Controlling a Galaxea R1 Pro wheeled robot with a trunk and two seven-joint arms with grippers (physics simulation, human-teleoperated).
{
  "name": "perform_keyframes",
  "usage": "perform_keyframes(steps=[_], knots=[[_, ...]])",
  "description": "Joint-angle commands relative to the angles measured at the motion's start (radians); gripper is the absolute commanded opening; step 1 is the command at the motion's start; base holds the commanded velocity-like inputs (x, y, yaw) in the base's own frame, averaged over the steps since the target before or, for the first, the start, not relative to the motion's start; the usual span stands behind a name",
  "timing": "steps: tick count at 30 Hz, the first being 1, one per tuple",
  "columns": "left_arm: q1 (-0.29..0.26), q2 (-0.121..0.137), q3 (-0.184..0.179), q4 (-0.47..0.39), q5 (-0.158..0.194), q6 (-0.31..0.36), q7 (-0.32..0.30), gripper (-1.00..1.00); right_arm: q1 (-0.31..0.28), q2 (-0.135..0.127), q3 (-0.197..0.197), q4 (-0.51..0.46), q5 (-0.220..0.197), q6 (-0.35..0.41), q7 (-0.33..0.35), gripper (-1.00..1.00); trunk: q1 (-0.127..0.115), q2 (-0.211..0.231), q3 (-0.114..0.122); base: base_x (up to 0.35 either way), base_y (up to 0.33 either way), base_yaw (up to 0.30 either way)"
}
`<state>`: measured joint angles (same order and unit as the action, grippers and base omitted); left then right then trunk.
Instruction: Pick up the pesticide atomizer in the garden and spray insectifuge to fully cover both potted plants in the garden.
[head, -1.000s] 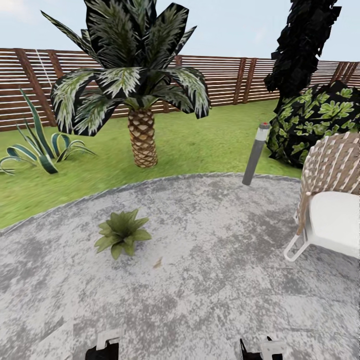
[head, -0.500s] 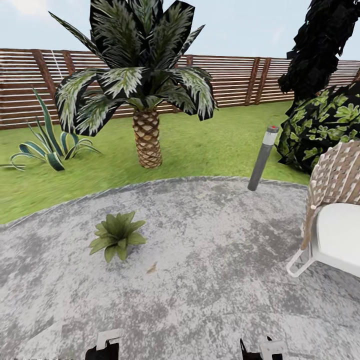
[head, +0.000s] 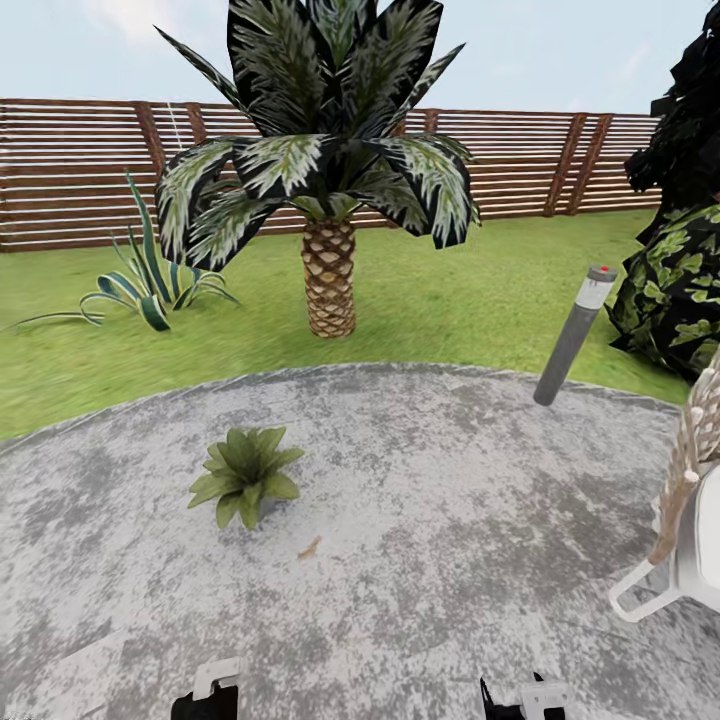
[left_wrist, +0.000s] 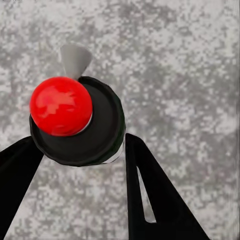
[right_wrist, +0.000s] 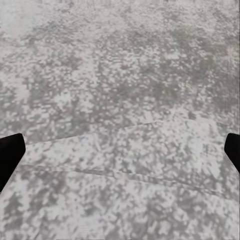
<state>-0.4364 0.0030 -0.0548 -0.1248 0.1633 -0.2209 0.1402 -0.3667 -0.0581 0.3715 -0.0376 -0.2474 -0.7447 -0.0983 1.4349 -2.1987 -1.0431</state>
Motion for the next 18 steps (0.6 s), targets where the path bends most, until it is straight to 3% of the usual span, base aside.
perform_keyframes(steps=[1,6,10,12,15,18], knots=[[-0.001,0.000,-0.006,0.001,0.008,-0.003,0.003,-1.00,0.000,0.000,0.009,-0.001,-0.004,-0.001,-0.006,1.00,0.000,0.000,-0.001,0.244,-0.219,0.276],[-0.001,-0.001,-0.007,0.002,0.008,-0.003,0.001,-1.00,0.000,-0.001,0.009,-0.001,-0.004,-0.001,-0.006,1.00,0.000,0.000,-0.001,0.251,-0.218,0.257],[-0.001,-0.001,-0.007,0.001,0.005,-0.001,0.001,-1.00,0.000,0.000,0.011,0.000,-0.002,0.000,-0.005,1.00,0.000,0.000,-0.001,0.258,-0.218,0.048],[-0.002,-0.001,-0.019,-0.009,-0.004,0.009,-0.001,-1.00,0.000,0.001,0.041,-0.001,0.024,0.001,-0.004,1.00,0.000,0.000,-0.001,0.213,-0.180,0.006],[-0.004,0.010,-0.076,-0.014,-0.066,0.045,-0.024,-1.00,0.000,0.004,0.112,-0.008,0.111,0.003,-0.003,1.00,0.000,0.000,-0.001,0.051,-0.043,0.001],[-0.011,0.034,-0.119,-0.018,-0.165,0.052,-0.164,-1.00,0.000,0.000,0.127,-0.080,0.198,0.015,0.002,1.00,0.000,0.000,-0.001,0.007,-0.006,0.000]])
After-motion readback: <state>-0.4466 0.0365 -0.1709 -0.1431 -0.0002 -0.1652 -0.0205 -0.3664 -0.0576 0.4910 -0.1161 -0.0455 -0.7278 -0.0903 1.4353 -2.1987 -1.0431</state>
